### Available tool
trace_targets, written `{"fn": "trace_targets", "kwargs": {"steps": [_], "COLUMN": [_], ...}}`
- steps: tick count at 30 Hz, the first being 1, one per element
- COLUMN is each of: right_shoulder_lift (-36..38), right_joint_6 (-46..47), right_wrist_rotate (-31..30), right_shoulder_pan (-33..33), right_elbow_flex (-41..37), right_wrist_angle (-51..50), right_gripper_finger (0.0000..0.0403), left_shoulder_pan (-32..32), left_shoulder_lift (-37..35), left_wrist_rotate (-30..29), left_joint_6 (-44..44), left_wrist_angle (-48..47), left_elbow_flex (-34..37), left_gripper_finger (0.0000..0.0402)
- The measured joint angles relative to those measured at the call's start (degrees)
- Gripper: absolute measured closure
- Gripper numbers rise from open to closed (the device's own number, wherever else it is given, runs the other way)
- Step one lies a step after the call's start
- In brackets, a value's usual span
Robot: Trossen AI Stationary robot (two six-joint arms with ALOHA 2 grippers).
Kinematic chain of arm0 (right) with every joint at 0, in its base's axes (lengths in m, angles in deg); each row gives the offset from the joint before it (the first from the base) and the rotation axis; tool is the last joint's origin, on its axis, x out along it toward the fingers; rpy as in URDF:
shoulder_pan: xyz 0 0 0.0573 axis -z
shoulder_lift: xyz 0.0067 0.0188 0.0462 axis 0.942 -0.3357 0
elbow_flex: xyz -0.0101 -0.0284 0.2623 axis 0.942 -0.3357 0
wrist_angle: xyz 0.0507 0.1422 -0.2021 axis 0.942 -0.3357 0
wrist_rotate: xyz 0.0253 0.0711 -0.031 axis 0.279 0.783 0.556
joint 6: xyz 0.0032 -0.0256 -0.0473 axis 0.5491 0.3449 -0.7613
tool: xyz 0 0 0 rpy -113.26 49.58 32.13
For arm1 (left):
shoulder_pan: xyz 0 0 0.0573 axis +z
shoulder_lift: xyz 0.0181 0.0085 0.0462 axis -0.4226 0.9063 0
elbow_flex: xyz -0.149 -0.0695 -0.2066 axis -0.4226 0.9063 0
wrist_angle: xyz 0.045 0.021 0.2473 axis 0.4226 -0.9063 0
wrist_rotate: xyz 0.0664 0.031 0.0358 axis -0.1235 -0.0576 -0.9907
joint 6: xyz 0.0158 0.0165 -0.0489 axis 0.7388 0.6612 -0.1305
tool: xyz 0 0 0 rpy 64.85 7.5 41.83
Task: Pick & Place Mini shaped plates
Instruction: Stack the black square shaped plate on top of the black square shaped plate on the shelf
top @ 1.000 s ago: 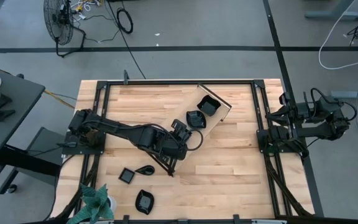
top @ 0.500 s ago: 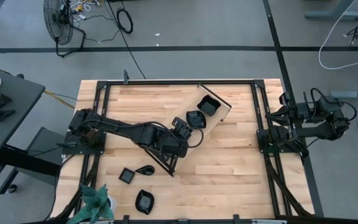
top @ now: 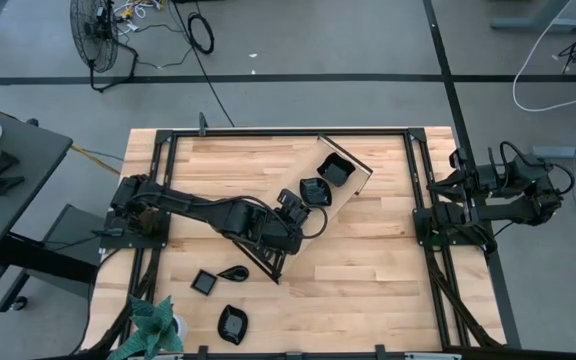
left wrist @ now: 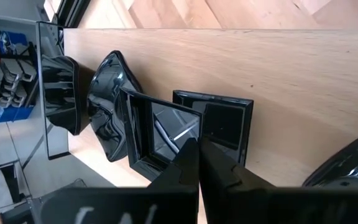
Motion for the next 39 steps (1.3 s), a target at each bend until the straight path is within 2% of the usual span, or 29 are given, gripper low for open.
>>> {"fn": "trace_targets", "kwargs": {"steps": [9,14,27,33,39], "right_shoulder_lift": [0.00,0.00,-0.01,0.00,0.00], "right_joint_6": [0.00,0.00,-0.01,0.00,0.00], "right_wrist_rotate": [0.00,0.00,0.00,0.00,0.00], "right_shoulder_pan": [0.00,0.02,0.00,0.00,0.01], "right_elbow_flex": [0.00,-0.02,-0.02,-0.02,-0.02], "right_wrist_angle": [0.00,0.00,0.01,-0.04,-0.03], "right_gripper_finger": [0.0392,0.0392,0.0392,0.0392,0.0392], "left_shoulder_pan": [-0.23,-1.03,-2.06,-2.70,-2.63], "left_shoulder_lift": [-1.00,-3.85,-4.07,-8.36,-10.63], "left_wrist_rotate": [-0.88,-1.08,-0.97,-3.08,-2.34], "left_joint_6": [0.13,-0.17,-0.97,2.85,4.26], "left_wrist_angle": [-0.29,-0.09,-2.44,2.91,5.85], "left_elbow_flex": [0.02,-0.01,0.15,9.11,13.14], "left_gripper_finger": [0.0401,0.0401,0.0401,0.0401,0.0401]}}
